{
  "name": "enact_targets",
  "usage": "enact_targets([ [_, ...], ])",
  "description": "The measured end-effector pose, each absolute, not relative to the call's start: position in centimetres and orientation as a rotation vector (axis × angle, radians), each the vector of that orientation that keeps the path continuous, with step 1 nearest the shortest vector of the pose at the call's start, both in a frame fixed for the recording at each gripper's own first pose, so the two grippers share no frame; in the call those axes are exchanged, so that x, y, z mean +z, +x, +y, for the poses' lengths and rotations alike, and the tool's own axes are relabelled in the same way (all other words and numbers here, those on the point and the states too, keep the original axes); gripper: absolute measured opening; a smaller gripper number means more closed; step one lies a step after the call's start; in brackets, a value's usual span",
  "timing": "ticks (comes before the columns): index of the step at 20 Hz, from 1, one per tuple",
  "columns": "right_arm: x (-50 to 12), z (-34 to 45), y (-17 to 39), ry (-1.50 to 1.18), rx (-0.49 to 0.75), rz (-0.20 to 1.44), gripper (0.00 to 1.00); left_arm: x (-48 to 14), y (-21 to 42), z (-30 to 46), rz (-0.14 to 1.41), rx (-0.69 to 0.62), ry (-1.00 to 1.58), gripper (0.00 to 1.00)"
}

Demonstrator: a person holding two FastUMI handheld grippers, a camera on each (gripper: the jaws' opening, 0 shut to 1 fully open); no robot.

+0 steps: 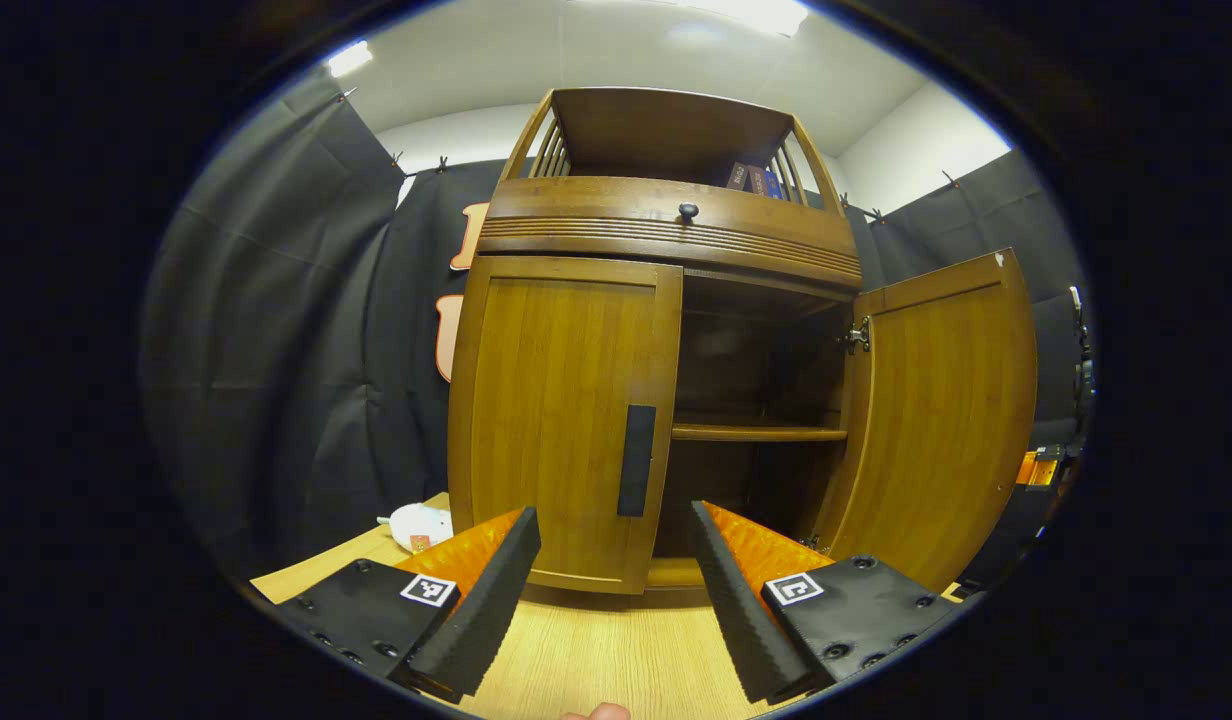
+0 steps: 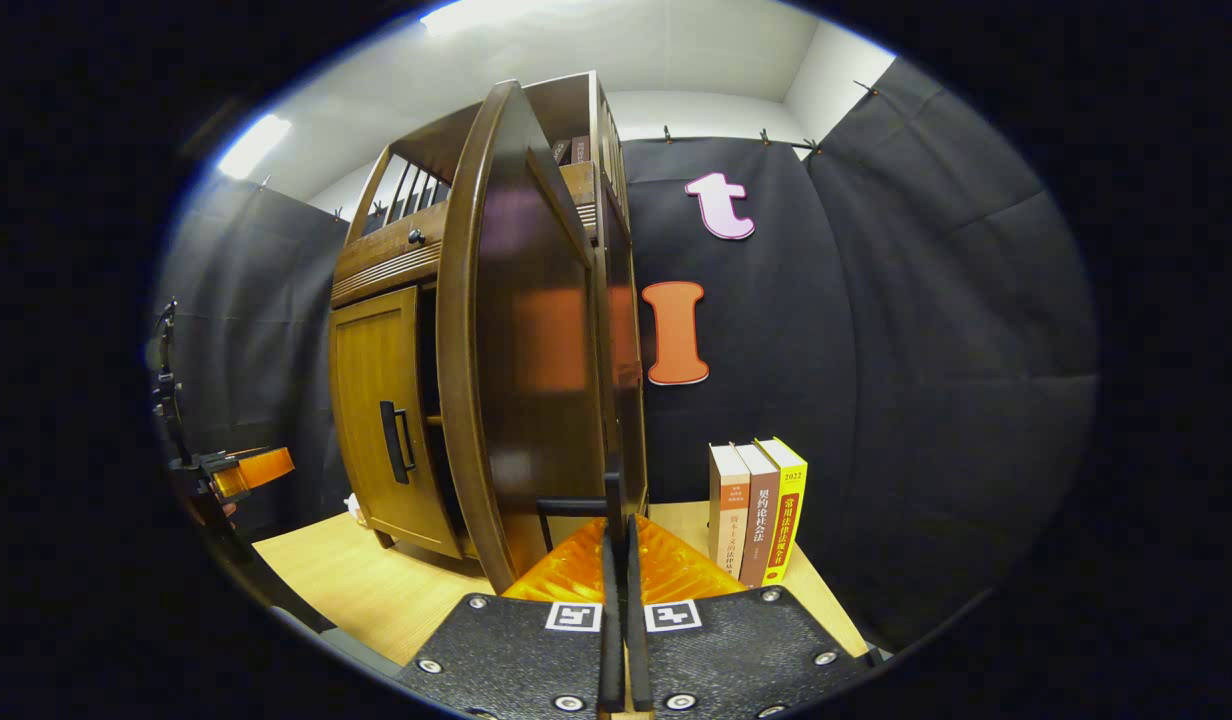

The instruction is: Open the right door of the double-door shoe cabinet with the right hand, and open the left door with the left hand.

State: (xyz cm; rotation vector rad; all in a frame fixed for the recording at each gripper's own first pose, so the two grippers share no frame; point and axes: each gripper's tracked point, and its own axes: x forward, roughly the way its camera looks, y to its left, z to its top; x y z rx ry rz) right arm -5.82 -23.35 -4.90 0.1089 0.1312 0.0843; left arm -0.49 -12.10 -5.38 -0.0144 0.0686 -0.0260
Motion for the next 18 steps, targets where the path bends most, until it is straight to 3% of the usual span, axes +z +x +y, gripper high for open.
enact_targets([
  [6,-4.7,-23.5,-5.9,0.129,0.122,0.127,0.02,-5.3,-0.2,-12.7,0.062,-0.048,-0.014,0.97],
  [7,-5.0,-23.5,-6.0,0.14,0.106,0.133,0.09,-5.1,-0.1,-13.1,0.058,-0.05,-0.016,0.97],
  [10,-5.0,-23.6,-6.9,0.141,0.06,0.138,0.05,-4.7,0.8,-13.8,0.047,-0.064,-0.012,0.93],
  [11,-5.1,-23.7,-7.3,0.144,0.051,0.133,0.05,-4.6,1.1,-13.9,0.043,-0.066,-0.007,0.97],
  [13,-5.6,-23.8,-8.6,0.165,0.044,0.137,0.1,-4.7,1.8,-14.2,0.042,-0.074,0.0,0.93],
  [18,-4.9,-25.6,-11.2,0.178,-0.043,0.122,0.07,-5.9,4.4,-14.9,0.058,-0.099,0.002,0.93],
])
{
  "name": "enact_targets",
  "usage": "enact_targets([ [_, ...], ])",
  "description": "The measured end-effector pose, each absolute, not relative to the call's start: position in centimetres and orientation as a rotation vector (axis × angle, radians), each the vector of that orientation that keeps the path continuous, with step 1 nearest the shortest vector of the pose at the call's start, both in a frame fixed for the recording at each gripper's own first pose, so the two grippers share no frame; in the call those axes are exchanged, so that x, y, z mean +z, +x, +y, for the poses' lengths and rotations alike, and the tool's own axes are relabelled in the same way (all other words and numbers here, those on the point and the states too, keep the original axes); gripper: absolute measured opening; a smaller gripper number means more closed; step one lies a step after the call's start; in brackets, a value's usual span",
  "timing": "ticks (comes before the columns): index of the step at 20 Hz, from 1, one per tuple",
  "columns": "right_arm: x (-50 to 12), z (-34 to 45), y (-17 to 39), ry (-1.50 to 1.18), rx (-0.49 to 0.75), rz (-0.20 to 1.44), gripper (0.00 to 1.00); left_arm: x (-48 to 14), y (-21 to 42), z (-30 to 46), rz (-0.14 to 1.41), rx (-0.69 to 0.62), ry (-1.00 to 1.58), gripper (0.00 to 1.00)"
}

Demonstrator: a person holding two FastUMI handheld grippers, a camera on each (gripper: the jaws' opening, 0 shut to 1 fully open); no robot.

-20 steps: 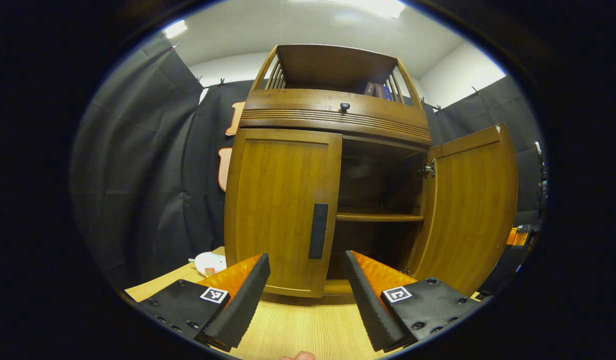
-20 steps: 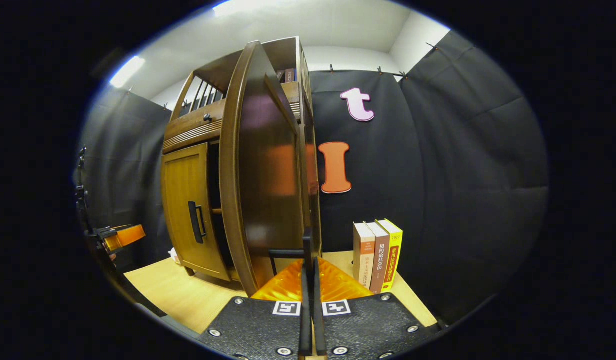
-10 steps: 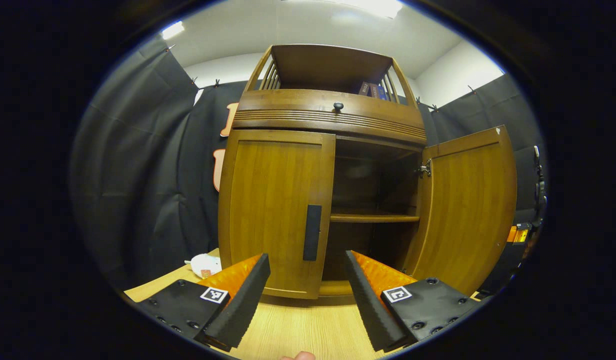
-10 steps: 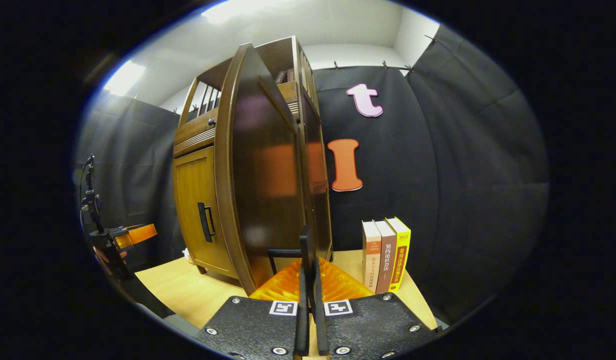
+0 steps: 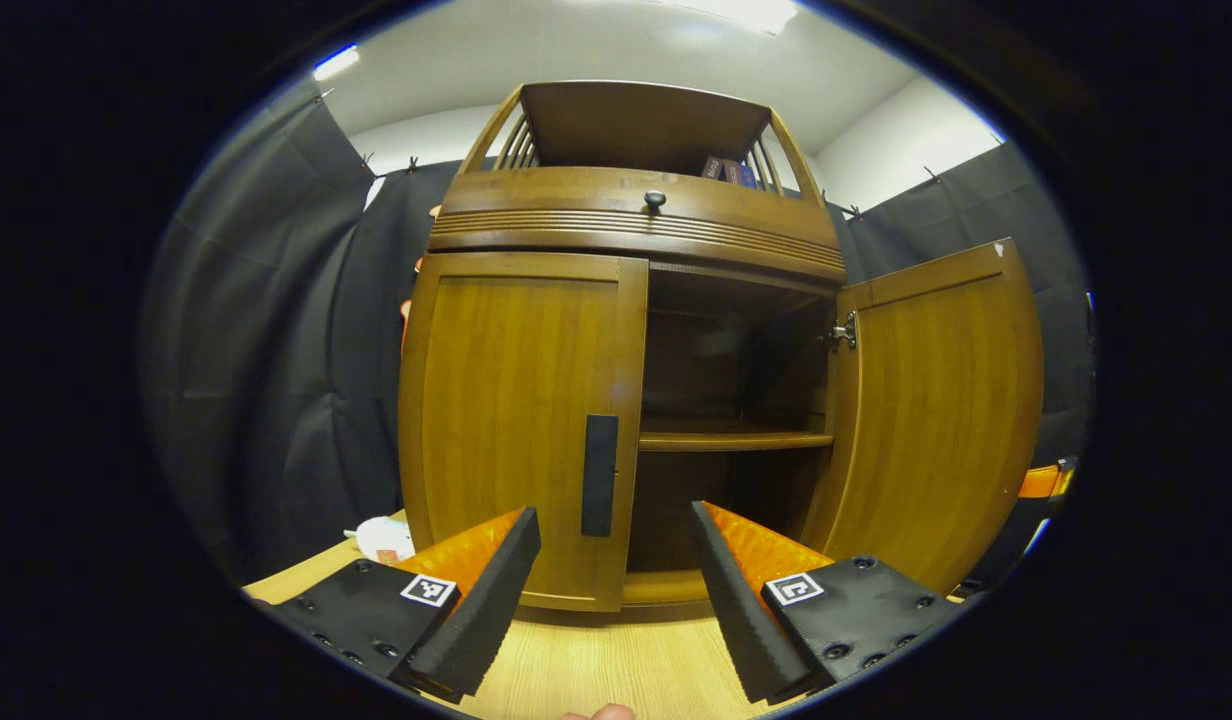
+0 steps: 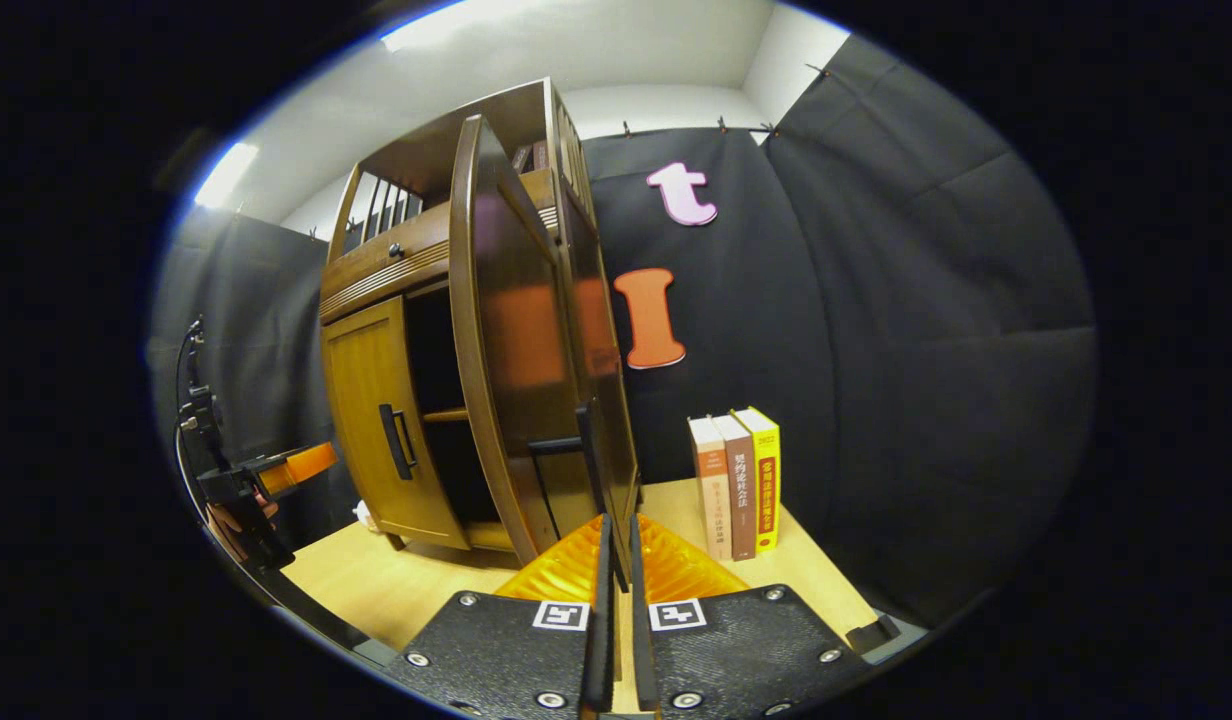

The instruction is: Open the right door of the double-door shoe cabinet with the right hand, and open the left door with the left hand.

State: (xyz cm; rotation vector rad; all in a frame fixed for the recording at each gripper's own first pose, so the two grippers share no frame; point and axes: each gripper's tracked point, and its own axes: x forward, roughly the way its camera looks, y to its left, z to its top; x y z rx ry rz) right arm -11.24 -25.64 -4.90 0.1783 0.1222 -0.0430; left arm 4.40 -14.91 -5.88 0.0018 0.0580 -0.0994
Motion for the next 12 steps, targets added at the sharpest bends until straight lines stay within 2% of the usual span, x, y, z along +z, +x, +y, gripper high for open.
enact_targets([
  [1,-4.5,-25.9,-11.7,0.173,-0.062,0.111,0.07,-5.9,5.0,-14.9,0.054,-0.098,0.009,0.97],
  [2,-4.3,-26.2,-12.3,0.163,-0.081,0.111,0.05,-5.8,5.9,-15.0,0.048,-0.098,0.017,0.93],
  [3,-4.2,-26.8,-12.5,0.147,-0.101,0.109,0.13,-5.7,6.8,-15.0,0.04,-0.098,0.026,0.93],
  [4,-3.8,-27.2,-12.8,0.127,-0.118,0.102,0.32,-5.6,7.9,-14.9,0.035,-0.095,0.034,0.93],
  [6,-3.0,-27.6,-13.2,0.1,-0.15,0.088,0.45,-5.3,10.0,-14.9,0.022,-0.098,0.034,0.93],
  [10,-3.5,-29.9,-13.8,0.077,-0.256,0.109,0.89,-6.0,13.6,-15.7,0.026,-0.137,0.035,0.97],
  [11,-3.5,-30.1,-13.8,0.08,-0.273,0.107,0.94,-5.9,14.8,-15.7,0.017,-0.138,0.054,0.93],
  [12,-3.4,-30.0,-13.9,0.091,-0.276,0.105,0.9,-6.1,15.7,-15.8,0.014,-0.138,0.067,0.93],
])
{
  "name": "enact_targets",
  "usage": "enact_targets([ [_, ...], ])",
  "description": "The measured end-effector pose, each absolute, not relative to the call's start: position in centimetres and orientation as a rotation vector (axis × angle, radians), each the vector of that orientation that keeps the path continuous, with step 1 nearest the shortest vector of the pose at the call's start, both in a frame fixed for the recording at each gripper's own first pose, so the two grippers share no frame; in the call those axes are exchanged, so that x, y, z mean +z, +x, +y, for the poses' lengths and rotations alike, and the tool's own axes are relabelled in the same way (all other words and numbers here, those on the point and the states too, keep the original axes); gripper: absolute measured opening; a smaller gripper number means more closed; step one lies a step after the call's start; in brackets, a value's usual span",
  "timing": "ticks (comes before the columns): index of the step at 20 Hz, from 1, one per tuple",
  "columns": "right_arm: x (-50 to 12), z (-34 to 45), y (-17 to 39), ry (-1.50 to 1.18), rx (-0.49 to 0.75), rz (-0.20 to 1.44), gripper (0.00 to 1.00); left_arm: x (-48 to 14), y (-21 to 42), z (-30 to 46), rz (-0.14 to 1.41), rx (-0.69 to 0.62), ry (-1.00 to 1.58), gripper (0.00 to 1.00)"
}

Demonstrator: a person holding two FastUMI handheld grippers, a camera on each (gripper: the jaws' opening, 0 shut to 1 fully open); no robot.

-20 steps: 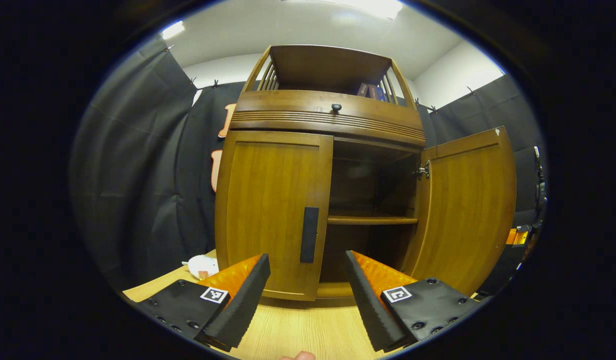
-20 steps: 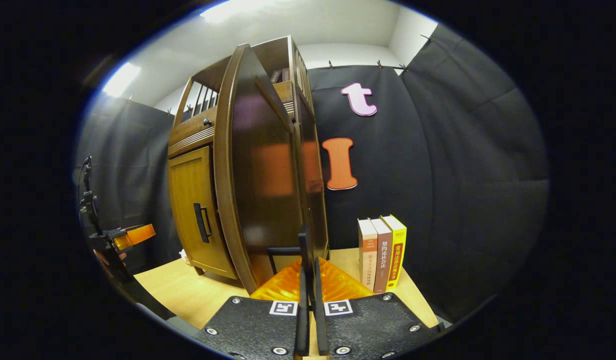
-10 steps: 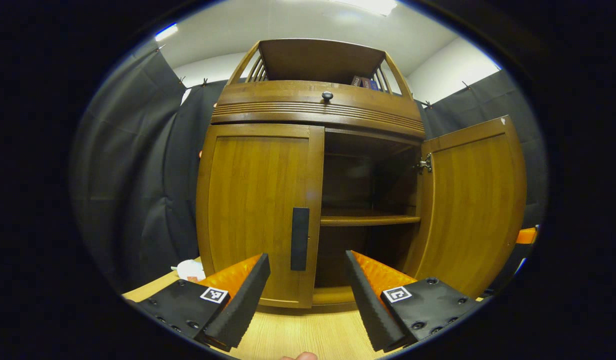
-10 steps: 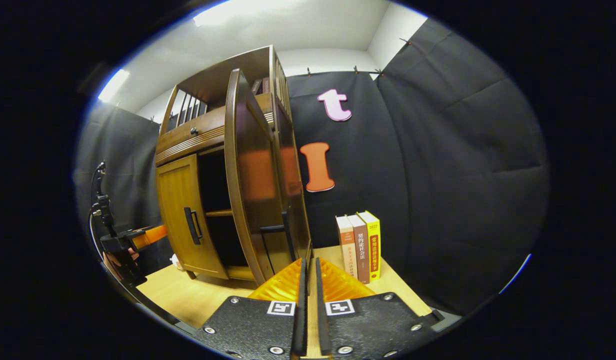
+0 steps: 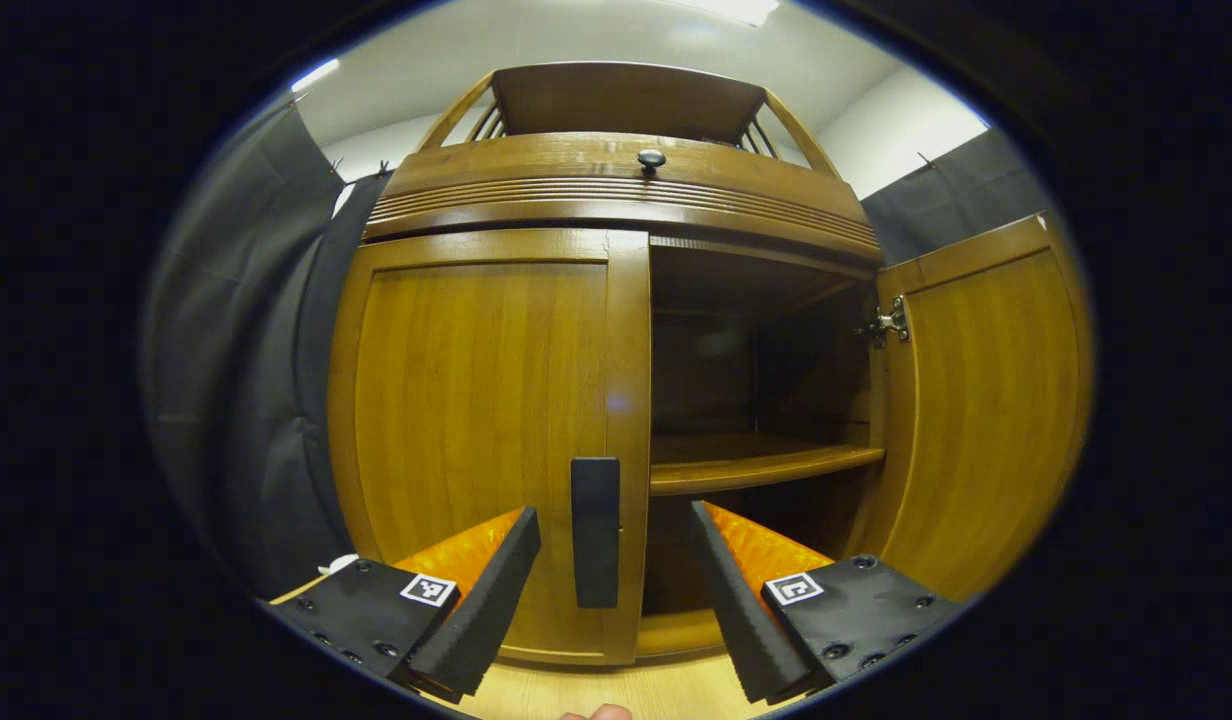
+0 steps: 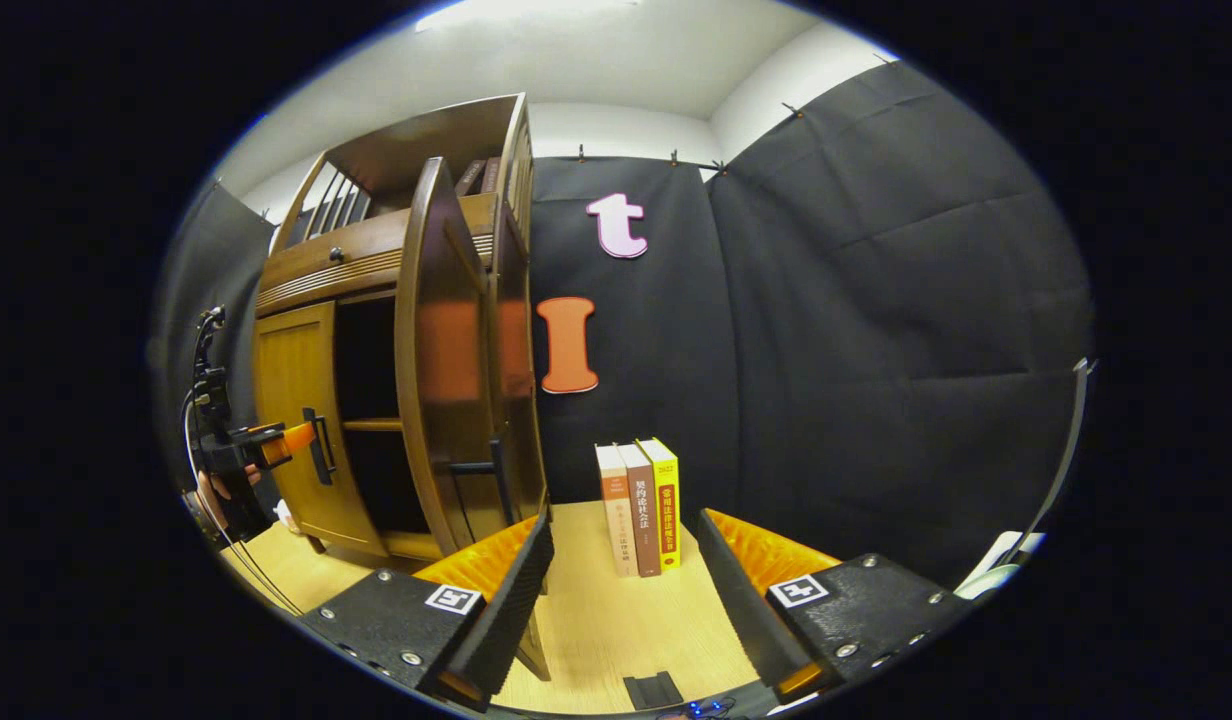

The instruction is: Open the right door of the double-door shoe cabinet with the right hand, and open the left door with the left hand.

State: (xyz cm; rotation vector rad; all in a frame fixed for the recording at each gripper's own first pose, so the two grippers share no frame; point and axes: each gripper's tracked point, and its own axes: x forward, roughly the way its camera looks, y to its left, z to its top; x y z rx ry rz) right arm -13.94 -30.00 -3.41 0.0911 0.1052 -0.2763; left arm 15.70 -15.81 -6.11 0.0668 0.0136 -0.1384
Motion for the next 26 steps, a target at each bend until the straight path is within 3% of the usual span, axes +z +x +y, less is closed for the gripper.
enact_targets([
  [2,-3.3,-29.9,-14.3,0.12,-0.288,0.11,0.99,-6.8,17.4,-16.1,0.029,-0.149,0.077,0.93],
  [3,-3.4,-29.9,-14.5,0.129,-0.295,0.111,0.99,-7.4,18.2,-16.0,0.043,-0.149,0.085,0.94],
  [4,-3.2,-29.9,-14.7,0.133,-0.3,0.103,0.92,-8.1,19.0,-15.7,0.055,-0.14,0.095,0.95],
  [5,-2.9,-29.8,-14.9,0.132,-0.306,0.095,0.92,-8.7,19.6,-15.1,0.066,-0.123,0.098,0.96],
  [6,-2.8,-29.7,-15.1,0.129,-0.311,0.092,0.99,-9.1,20.0,-14.7,0.072,-0.112,0.093,0.96],
  [8,-2.9,-29.5,-15.6,0.121,-0.316,0.096,0.99,-9.7,20.9,-13.7,0.082,-0.091,0.088,0.94],
  [9,-2.9,-29.4,-15.6,0.119,-0.318,0.099,0.92,-10.2,21.1,-13.8,0.097,-0.098,0.086,0.94],
  [10,-3.0,-29.4,-15.5,0.117,-0.318,0.102,0.92,-10.2,21.1,-14.2,0.084,-0.116,0.069,0.92],
  [11,-3.1,-29.4,-15.5,0.113,-0.32,0.104,0.99,-10.1,21.3,-13.9,0.087,-0.119,0.069,0.91],
  [13,-3.0,-29.3,-15.4,0.11,-0.324,0.105,0.99,-10.0,21.4,-14.0,0.085,-0.132,0.066,0.89],
  [14,-2.9,-29.2,-15.2,0.111,-0.323,0.103,0.92,-10.0,21.4,-14.2,0.082,-0.138,0.06,0.89],
  [15,-2.7,-29.2,-15.0,0.112,-0.324,0.101,0.92,-10.1,21.4,-14.5,0.083,-0.146,0.058,0.88],
  [19,-2.1,-29.0,-15.1,0.102,-0.331,0.085,0.92,-10.3,21.3,-15.4,0.103,-0.145,0.115,0.37],
  [21,-2.1,-28.7,-15.2,0.099,-0.331,0.089,0.92,-10.3,21.3,-15.4,0.1,-0.142,0.095,0.33],
  [22,-2.2,-28.5,-15.2,0.096,-0.331,0.093,0.99,-10.5,21.4,-15.3,0.116,-0.14,0.115,0.29],
  [26,-2.0,-27.7,-15.4,0.079,-0.331,0.097,0.99,-10.4,20.4,-15.0,0.157,-0.112,0.139,0.3],
])
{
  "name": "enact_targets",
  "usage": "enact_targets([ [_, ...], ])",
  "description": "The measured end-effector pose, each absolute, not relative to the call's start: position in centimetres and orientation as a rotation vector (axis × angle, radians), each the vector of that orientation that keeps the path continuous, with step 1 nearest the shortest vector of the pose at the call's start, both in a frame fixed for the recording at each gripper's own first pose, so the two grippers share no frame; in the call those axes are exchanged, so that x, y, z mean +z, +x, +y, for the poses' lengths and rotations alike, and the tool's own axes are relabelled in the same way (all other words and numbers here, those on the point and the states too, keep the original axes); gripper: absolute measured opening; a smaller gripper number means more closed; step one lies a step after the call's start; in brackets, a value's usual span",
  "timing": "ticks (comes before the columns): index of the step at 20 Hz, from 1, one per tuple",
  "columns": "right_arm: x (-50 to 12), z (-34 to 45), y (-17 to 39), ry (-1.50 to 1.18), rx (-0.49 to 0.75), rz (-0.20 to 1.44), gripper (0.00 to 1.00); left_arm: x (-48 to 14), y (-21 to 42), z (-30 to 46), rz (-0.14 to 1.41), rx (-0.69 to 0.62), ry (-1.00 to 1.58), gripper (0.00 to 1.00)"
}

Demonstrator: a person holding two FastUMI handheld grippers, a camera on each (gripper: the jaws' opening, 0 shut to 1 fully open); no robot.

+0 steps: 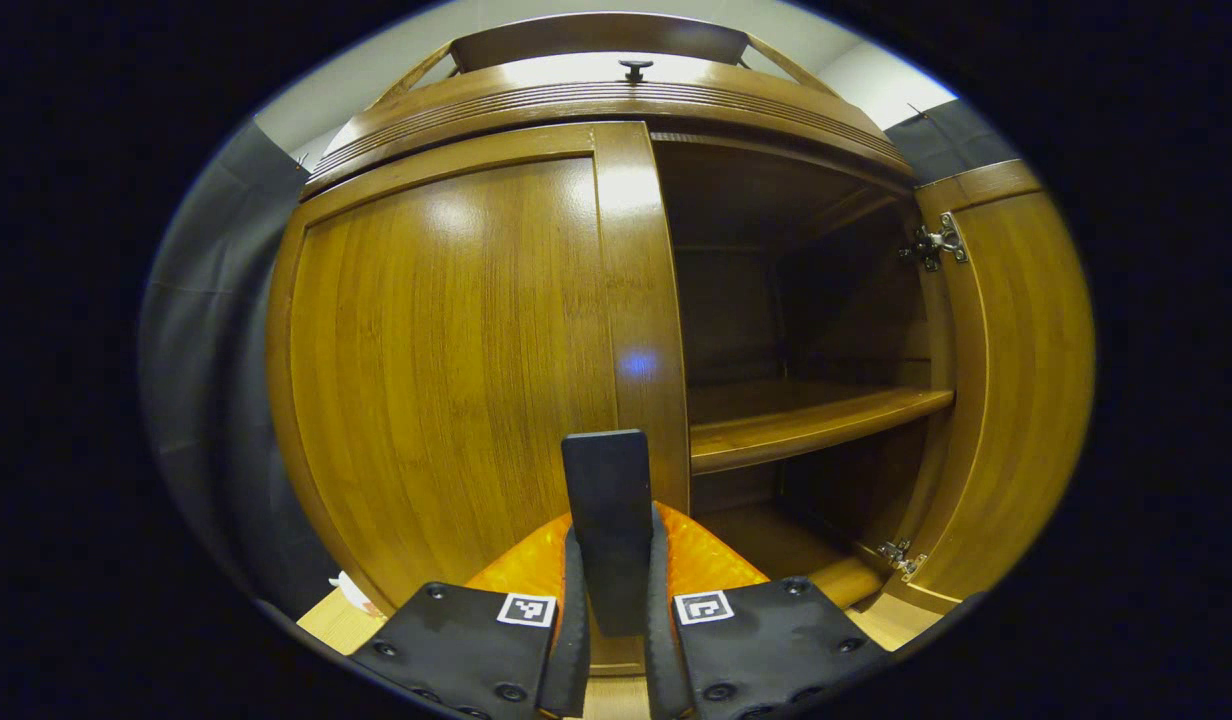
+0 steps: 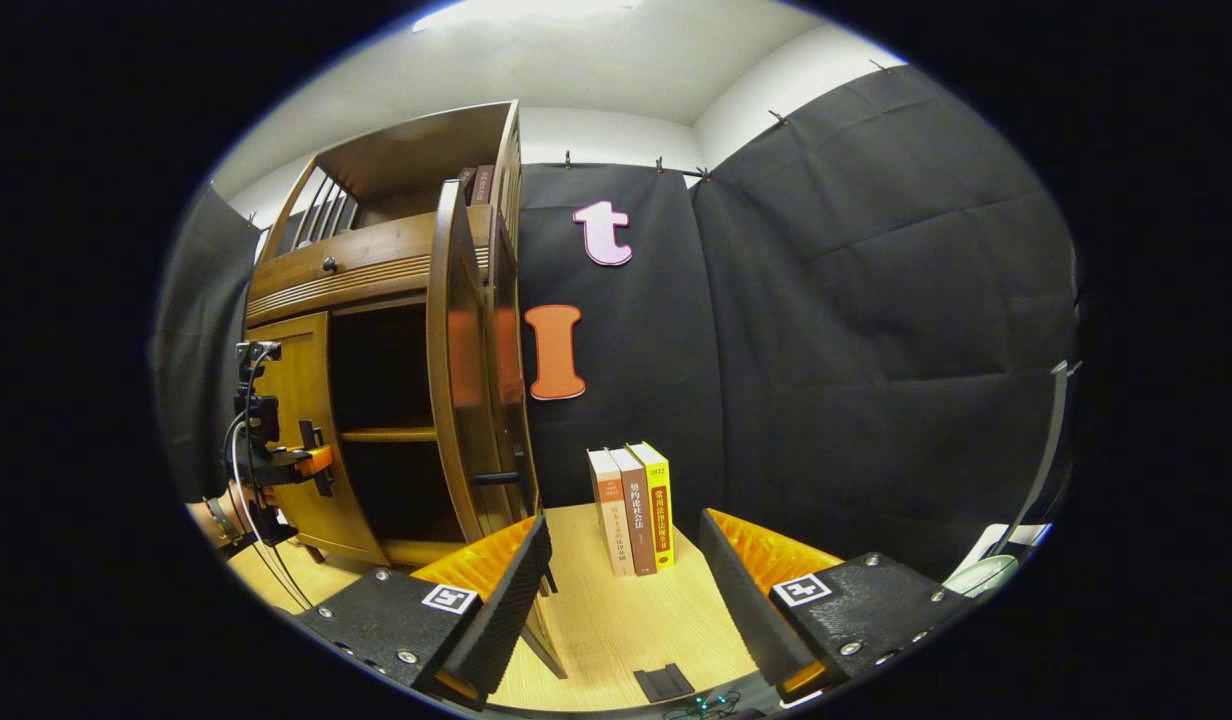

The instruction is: Open the right door of the double-door shoe cabinet with the right hand, and open the left door with the left hand.

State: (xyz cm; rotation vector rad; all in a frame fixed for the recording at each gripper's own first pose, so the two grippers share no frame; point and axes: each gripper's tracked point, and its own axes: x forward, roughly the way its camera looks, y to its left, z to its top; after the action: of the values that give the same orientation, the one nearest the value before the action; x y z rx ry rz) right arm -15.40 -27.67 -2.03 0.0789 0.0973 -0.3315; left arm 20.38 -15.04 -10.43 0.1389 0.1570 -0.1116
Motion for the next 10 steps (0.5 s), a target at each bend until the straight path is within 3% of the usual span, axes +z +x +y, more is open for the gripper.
enact_targets([
  [7,-1.2,-26.9,-15.5,-0.016,-0.35,0.093,0.99,-8.9,13.0,-12.5,0.178,-0.117,0.132,0.3],
  [8,-1.1,-26.7,-15.5,-0.015,-0.353,0.092,0.92,-8.7,11.8,-11.8,0.184,-0.114,0.126,0.3],
  [10,-1.0,-26.5,-15.4,-0.008,-0.36,0.092,0.92,-8.2,9.6,-10.3,0.193,-0.104,0.12,0.29],
])
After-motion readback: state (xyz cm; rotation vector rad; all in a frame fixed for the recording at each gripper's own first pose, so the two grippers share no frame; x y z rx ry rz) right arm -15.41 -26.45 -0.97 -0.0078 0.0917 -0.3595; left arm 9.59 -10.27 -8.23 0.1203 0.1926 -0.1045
